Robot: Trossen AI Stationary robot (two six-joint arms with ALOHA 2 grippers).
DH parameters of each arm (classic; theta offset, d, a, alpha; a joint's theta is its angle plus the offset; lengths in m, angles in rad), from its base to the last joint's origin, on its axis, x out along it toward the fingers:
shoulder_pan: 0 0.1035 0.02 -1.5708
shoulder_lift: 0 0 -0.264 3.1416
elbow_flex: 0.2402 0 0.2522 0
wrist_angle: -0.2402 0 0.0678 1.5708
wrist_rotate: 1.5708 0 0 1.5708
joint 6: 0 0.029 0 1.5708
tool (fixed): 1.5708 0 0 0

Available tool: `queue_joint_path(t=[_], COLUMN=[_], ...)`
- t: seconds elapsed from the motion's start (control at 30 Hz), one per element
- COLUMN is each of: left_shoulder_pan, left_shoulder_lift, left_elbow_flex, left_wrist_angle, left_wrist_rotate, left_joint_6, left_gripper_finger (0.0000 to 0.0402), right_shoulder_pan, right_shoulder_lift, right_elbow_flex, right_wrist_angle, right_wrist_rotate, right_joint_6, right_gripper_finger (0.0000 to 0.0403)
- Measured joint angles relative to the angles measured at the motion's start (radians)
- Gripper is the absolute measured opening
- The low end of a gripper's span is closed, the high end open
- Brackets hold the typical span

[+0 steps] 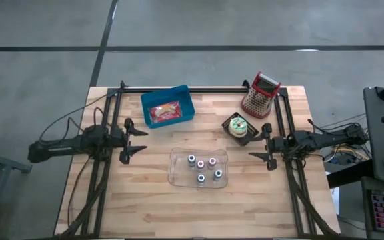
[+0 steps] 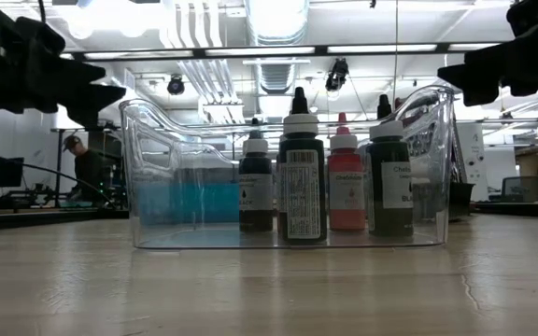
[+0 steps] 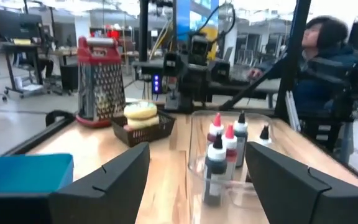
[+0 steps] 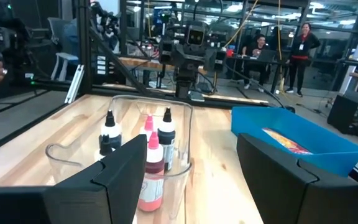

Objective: Pick & Place Food Item
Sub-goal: Return to Home Position

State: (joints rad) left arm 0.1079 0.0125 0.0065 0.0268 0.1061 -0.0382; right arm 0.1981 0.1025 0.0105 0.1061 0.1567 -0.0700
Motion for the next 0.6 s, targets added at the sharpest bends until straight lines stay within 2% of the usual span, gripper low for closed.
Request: queue_joint_path(t=[0.23, 0.6], left_shoulder_pan=[-0.001, -0.001], left_shoulder_lift=[-0.011, -0.009], left_elbow_flex=[0.0, 0.0], left_wrist_angle=[0.012, 0.017], left_wrist_rotate=[-0.001, -0.002], left_joint_6=[0.012, -0.023], left_gripper_finger=[0.0273, 0.0273], right_shoulder_pan=[0.0, 0.0], right_shoulder_lift=[-0.036, -0.022], right_elbow_flex=[0.0, 0.0], right_wrist_angle=[-0.044, -0.073], right_wrist_rotate=[-0.001, -0.001], right_joint_6=[-0.042, -0.037], right_gripper_finger=[0.0247, 0.0247])
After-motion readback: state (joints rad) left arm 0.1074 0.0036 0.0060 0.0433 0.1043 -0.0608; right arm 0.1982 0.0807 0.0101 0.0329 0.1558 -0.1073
